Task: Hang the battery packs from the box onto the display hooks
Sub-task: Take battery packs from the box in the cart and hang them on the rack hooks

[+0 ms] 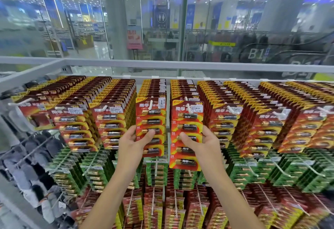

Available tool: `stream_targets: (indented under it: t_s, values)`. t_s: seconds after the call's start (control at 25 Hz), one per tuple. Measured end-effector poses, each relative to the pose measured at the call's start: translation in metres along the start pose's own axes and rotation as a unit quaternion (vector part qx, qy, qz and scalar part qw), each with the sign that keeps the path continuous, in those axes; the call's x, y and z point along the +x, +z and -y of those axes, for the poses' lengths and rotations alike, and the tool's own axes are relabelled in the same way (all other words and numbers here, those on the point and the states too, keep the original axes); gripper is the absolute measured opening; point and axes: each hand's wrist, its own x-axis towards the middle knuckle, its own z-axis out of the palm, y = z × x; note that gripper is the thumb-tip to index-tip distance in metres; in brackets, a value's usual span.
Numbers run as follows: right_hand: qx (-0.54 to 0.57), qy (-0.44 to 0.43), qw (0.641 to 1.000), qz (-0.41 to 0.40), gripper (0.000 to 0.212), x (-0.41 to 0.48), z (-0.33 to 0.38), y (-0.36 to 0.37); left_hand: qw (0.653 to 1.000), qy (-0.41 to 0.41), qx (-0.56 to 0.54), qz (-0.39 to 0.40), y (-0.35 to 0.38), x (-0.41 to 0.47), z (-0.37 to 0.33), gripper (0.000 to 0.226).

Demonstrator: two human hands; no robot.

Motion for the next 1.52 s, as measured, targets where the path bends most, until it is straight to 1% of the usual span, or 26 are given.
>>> stream_targets:
  t_s: [0.08,0.2,0.28,0.4,0.52,0.6,0.64,0.68,0.76,0.8,0.92,0.96,1.0,1.04,1.08,1.16,1.2,1.28,1.32,1.4,1.52]
  values:
    - [0.000,-0.001,1.000,-0.001,0.027,0.012,-0.003,0.003,1.000,-0.005,0.010,-0.007,0.003,0.006,0.003,0.035]
    - [-0.015,0.012,1.000,-0.013,0.031,0.028,-0.009,0.005,1.000,-0.002,0.017,-0.008,0.006,0.013,0.008,0.024]
    - [-0.016,0.023,0.999,-0.028,0.029,0.035,-0.013,0.004,1.000,-0.002,0.023,-0.009,0.006,0.017,0.011,0.023]
    - [-0.013,0.036,0.998,-0.047,0.024,0.042,-0.021,0.003,0.999,-0.005,0.045,-0.029,0.006,0.019,0.014,0.042]
    - [-0.034,0.055,0.996,-0.058,0.030,0.044,-0.028,0.006,0.997,-0.010,0.047,-0.058,0.008,0.021,0.018,0.045]
    - [-0.051,0.066,0.995,-0.060,0.036,0.043,-0.031,0.007,0.995,-0.025,0.068,-0.073,0.011,0.019,0.018,0.067]
    - [-0.055,0.072,0.994,-0.062,0.040,0.042,-0.032,0.008,0.993,-0.031,0.076,-0.080,0.010,0.019,0.021,0.072]
    - [-0.061,0.082,0.993,-0.067,0.051,0.040,-0.033,0.009,0.992,-0.033,0.082,-0.086,0.011,0.017,0.022,0.070]
    - [-0.056,0.091,0.992,-0.063,0.086,0.037,-0.037,0.009,0.989,-0.043,0.100,-0.098,0.012,0.013,0.026,0.066]
    - [-0.054,0.098,0.992,-0.062,0.085,0.037,-0.041,0.007,0.988,-0.047,0.106,-0.099,0.013,0.012,0.027,0.063]
    - [-0.062,0.109,0.991,-0.051,0.036,0.027,-0.044,0.001,0.987,-0.065,0.115,-0.091,0.018,0.004,0.028,0.054]
    - [-0.074,0.107,0.990,-0.054,0.027,0.023,-0.047,0.000,0.985,-0.073,0.129,-0.083,0.018,0.002,0.030,0.053]
    - [-0.095,0.101,0.989,-0.055,0.027,0.019,-0.050,-0.003,0.983,-0.070,0.150,-0.075,0.018,-0.002,0.032,0.048]
    - [-0.118,0.095,0.987,-0.056,0.031,0.015,-0.052,-0.004,0.980,-0.072,0.174,-0.067,0.017,-0.007,0.035,0.046]
    - [-0.134,0.091,0.985,-0.056,0.034,0.011,-0.053,-0.007,0.977,-0.072,0.192,-0.058,0.015,-0.011,0.040,0.050]
    - [-0.170,0.089,0.980,-0.044,0.033,0.002,-0.057,-0.012,0.969,-0.074,0.230,-0.045,0.010,-0.020,0.050,0.070]
    - [-0.201,0.089,0.975,-0.034,0.037,-0.002,-0.061,-0.016,0.964,-0.078,0.249,-0.042,0.007,-0.025,0.054,0.075]
    - [-0.277,0.066,0.958,-0.024,0.055,-0.009,-0.069,-0.024,0.956,-0.068,0.284,-0.036,0.005,-0.037,0.060,0.078]
    - [-0.322,0.055,0.945,-0.021,0.061,-0.014,-0.070,-0.029,0.952,-0.062,0.300,-0.031,0.005,-0.044,0.062,0.079]
    - [-0.392,0.027,0.920,-0.009,0.062,-0.024,-0.071,-0.036,0.938,-0.052,0.343,-0.024,0.006,-0.059,0.065,0.077]
    - [-0.433,-0.005,0.901,0.021,0.058,-0.038,-0.076,-0.051,0.925,-0.058,0.376,-0.016,0.011,-0.082,0.071,0.077]
